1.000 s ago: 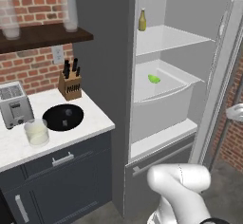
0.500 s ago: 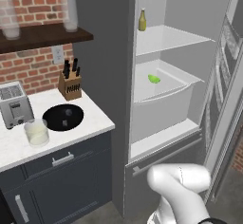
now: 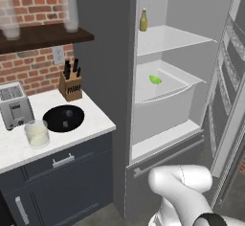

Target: Grab a lemon wedge from the fridge and one ice cube from the ice bowl, and put them in the glass of lemonade.

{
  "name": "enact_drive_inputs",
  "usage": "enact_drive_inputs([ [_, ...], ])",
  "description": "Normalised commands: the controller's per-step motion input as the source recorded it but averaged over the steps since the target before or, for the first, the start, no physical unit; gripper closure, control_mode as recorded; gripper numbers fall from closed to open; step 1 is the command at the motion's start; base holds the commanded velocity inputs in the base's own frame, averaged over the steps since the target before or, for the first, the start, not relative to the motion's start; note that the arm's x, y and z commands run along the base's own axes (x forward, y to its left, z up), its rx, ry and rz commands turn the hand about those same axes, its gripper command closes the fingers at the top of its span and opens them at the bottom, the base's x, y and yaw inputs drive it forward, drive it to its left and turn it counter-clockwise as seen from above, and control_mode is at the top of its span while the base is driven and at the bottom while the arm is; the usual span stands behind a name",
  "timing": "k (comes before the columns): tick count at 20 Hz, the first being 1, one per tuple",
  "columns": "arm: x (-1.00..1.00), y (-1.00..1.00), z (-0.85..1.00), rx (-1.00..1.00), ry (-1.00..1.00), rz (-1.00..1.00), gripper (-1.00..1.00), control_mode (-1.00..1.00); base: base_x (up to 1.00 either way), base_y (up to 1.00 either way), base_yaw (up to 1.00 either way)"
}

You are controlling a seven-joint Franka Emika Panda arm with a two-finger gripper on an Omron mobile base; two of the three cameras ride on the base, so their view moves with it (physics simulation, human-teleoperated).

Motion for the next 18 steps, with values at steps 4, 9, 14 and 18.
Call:
enact_drive_inputs([
  [4,0.0,1.0,0.68,-0.31,-0.01,0.0,-1.0,-1.0,0.0,0.0,0.0],
  [9,0.66,1.0,-0.02,-0.48,0.17,-0.08,-1.0,-1.0,0.0,0.0,0.0],
  [14,1.0,0.67,-0.63,-0.63,0.48,-0.17,-1.0,-1.0,0.0,0.0,0.0],
  [18,1.0,0.17,-0.78,-0.55,0.51,-0.16,-1.0,-1.0,0.0,0.0,0.0],
])
